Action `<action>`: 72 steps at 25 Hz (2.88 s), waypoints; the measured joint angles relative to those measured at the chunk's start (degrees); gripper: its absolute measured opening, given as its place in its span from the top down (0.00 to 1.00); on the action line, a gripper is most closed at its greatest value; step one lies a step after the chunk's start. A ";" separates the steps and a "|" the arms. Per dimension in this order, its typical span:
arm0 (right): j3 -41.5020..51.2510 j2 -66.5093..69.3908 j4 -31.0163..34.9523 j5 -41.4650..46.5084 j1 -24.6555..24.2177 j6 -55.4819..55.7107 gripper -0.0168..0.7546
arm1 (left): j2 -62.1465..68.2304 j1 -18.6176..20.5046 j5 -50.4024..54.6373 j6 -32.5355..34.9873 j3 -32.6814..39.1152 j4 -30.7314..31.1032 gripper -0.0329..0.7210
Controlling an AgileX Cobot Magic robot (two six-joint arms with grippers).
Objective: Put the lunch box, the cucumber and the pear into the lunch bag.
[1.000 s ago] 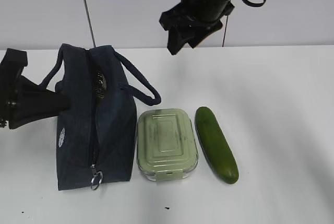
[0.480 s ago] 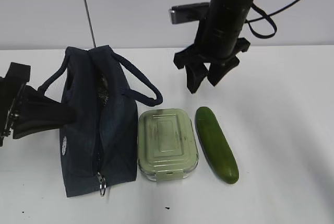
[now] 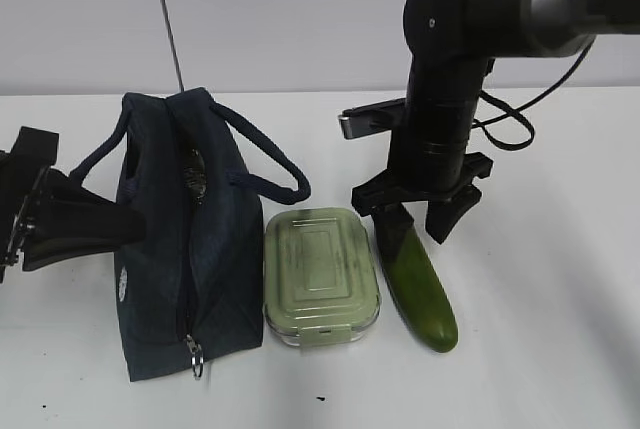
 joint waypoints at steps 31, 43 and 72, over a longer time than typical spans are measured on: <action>-10.72 -0.56 -5.59 -0.16 0.00 0.27 0.45 | 0.00 0.00 0.34 0.17 0.00 0.88 0.98; -22.55 -6.87 16.46 1.04 0.00 -3.50 0.45 | 0.00 0.00 0.38 0.17 0.00 1.04 0.98; -22.55 9.66 33.28 -5.45 7.84 -12.73 0.42 | 0.00 0.00 0.60 0.31 -0.07 1.24 0.98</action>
